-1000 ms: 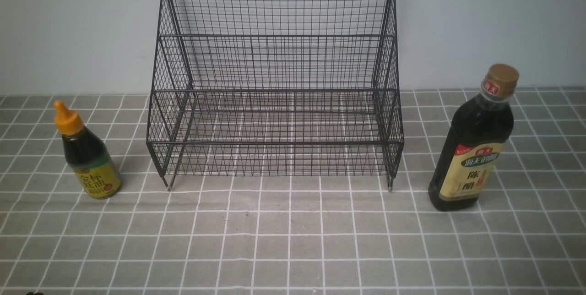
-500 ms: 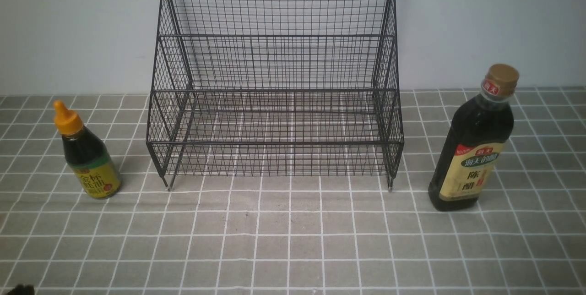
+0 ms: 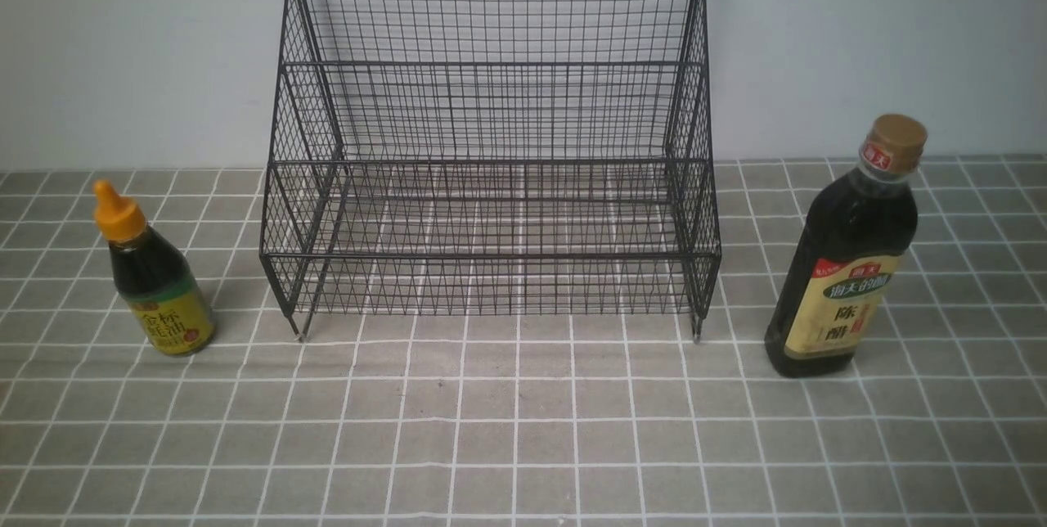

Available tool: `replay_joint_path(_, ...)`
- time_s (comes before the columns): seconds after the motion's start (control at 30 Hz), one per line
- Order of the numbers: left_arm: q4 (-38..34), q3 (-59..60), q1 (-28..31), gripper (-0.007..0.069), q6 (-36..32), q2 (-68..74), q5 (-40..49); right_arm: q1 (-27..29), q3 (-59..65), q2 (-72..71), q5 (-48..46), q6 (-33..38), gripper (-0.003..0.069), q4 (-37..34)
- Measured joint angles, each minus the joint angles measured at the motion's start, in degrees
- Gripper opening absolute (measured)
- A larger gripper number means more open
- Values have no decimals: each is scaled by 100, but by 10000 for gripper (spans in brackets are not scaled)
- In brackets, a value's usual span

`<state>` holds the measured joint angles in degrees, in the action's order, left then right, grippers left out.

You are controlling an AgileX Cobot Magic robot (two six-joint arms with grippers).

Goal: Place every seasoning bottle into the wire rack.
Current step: Use the left arm to grab the condiment bottle closest to it

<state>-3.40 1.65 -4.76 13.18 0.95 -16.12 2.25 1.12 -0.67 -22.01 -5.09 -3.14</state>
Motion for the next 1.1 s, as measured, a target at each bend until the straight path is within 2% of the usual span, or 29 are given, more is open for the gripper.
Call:
replay_joint_path(0.17, -92, -190, 0, -1, -541, 1311, -58, 0, 0, 0, 0, 0, -14, 0)
replay_joint_path(0.3, -166, -770, 0, 47, -1114, 2606, -74, 0, 0, 0, 0, 0, -14, 0)
replay_joint_path(0.4, -389, -1383, 0, 134, -1405, 3773, -88, 0, 0, 0, 0, 0, -14, 0)
replay_joint_path(0.5, -831, -2049, 0, 284, -1545, 4903, -120, 0, 0, 0, 0, 0, -14, 0)
replay_joint_path(0.57, -950, -2203, 0, 328, -1623, 5165, -186, 0, 0, 0, 0, 0, -14, 0)
replay_joint_path(0.6, -1141, -2422, 0, 395, -1786, 5553, -365, 0, 0, 0, 0, 0, -14, 0)
replay_joint_path(0.8, -1960, -2937, 0, 557, -2529, 6804, -1619, 0, 0, 0, 0, 0, -14, 0)
replay_joint_path(1.0, -2675, -3301, 0, 574, -3184, 7658, -2293, 0, 0, 0, 0, 0, -14, 0)
replay_joint_path(1.1, -2797, -3496, 0, 574, -3241, 8184, -2441, 0, 0, 0, 0, 0, -14, 0)
